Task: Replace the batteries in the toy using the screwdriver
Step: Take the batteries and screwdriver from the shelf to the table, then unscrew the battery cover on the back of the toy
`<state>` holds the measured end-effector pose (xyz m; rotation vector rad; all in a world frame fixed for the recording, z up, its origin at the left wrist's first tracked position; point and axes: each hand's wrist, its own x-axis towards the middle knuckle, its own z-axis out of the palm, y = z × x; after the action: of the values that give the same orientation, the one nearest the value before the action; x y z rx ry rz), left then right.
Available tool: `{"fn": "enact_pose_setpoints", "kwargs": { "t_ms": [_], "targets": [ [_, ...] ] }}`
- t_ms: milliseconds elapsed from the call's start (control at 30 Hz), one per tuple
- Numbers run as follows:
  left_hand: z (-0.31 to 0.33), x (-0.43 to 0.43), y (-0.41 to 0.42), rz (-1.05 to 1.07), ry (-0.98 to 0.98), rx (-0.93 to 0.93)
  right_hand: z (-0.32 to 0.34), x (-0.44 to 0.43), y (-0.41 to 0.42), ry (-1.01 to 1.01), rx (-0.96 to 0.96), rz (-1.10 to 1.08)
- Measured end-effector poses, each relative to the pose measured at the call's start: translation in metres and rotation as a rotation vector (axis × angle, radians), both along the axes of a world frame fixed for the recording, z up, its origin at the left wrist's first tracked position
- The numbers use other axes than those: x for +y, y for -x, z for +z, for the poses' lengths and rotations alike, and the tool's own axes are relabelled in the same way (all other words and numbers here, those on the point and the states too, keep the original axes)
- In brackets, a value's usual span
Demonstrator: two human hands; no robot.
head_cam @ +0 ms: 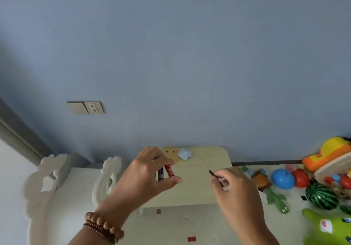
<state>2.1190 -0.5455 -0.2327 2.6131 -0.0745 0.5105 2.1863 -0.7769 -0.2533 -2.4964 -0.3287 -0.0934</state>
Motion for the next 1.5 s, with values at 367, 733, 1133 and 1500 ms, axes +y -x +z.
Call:
{"fn": "enact_pose_setpoints", "kwargs": {
  "t_ms": [367, 733, 1133, 1500],
  "targets": [
    [-0.338, 0.053, -0.164, -0.056, -0.183, -0.009, -0.338, 0.055, -0.156, -0.028, 0.073, -0.002],
    [-0.559, 0.061, -0.226, -0.099, -0.189, 0.046, -0.541, 0.065, -0.203, 0.027, 0.081, -0.008],
    [-0.621, 0.081, -0.233, -0.038, -0.047, 0.159, -0.584, 0.091, -0.244, 0.154, 0.06, 0.047],
    [-0.615, 0.086, -0.229, -0.082, -0.016, 0.247, -0.601, 0.093, -0.245, 0.161, -0.066, 0.021]
  ]
}}
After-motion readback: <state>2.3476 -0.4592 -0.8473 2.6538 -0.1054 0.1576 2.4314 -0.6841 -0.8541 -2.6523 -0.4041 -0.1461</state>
